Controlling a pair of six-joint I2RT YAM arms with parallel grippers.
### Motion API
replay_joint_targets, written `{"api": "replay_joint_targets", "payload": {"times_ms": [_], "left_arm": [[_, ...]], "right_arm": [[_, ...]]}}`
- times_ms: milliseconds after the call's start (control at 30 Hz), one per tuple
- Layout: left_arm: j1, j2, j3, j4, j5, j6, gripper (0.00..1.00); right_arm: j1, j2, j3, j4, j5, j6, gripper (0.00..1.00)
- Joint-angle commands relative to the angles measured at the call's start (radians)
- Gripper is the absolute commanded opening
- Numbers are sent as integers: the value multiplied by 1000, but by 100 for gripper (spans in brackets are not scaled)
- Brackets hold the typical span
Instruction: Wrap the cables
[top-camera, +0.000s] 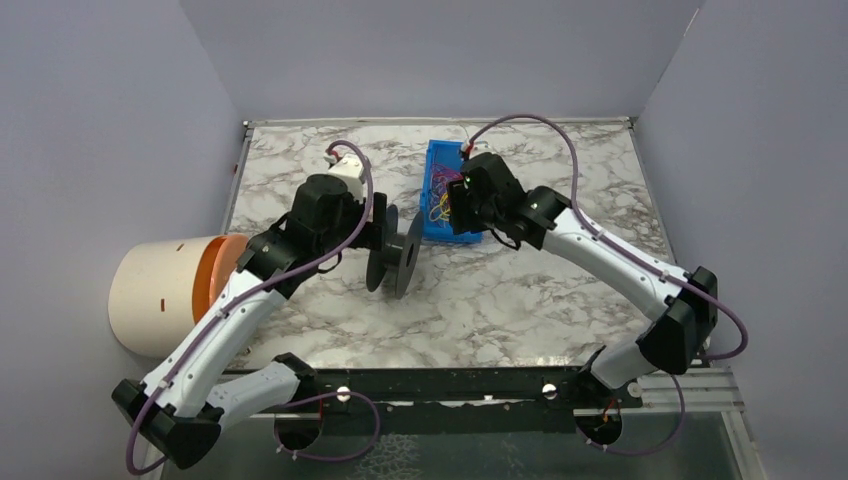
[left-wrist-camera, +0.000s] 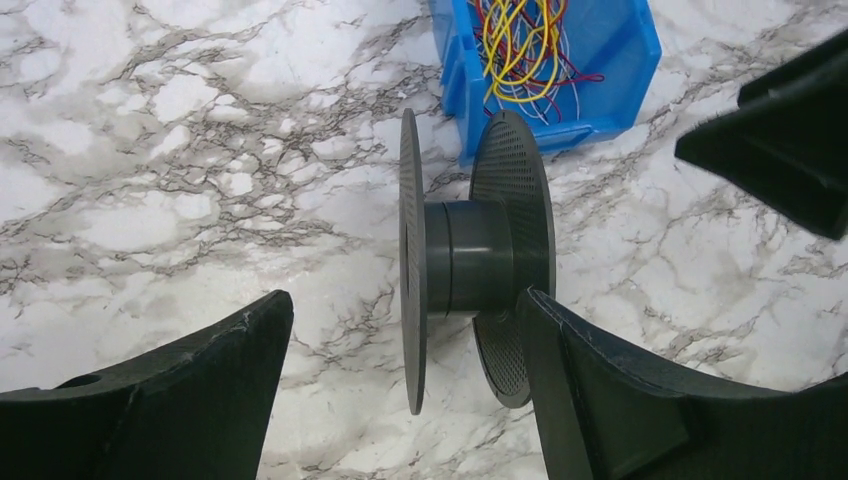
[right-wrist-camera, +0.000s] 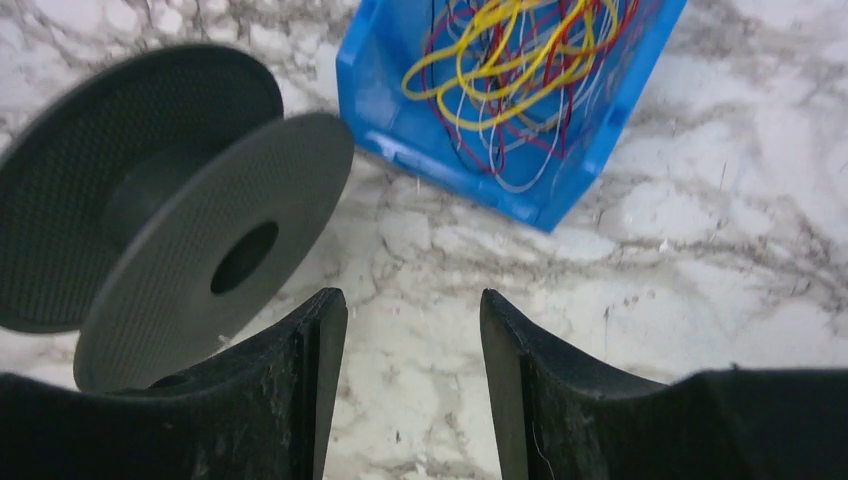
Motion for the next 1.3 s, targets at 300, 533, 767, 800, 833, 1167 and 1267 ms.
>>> {"api": "replay_joint_targets", "payload": {"times_ms": [300, 533, 767, 800, 833, 1167, 1267], "left_arm": [[5, -383, -289, 134, -144, -78, 91], [4, -519, -389, 168, -151, -96, 94], [5, -569, -416, 179, -171, -88, 96], [5, -575, -418, 178, -172, -88, 96], [5, -579, -420, 179, -169, -87, 96], [6, -586, -424, 177, -180, -79, 97], [5, -588, -424, 177, -179, -77, 98]], "right_arm": [[-133, 332, 346, 145, -71, -317, 57], [-218, 468, 458, 163, -231, -354, 57], [-232, 595, 531, 147, -283, -408, 57], [-233, 612, 546, 145, -285, -413, 57], [-233, 626, 558, 146, -289, -418, 57], [-238, 736, 642, 150, -312, -444, 57], [-238, 753, 644, 154, -275, -450, 57]]}}
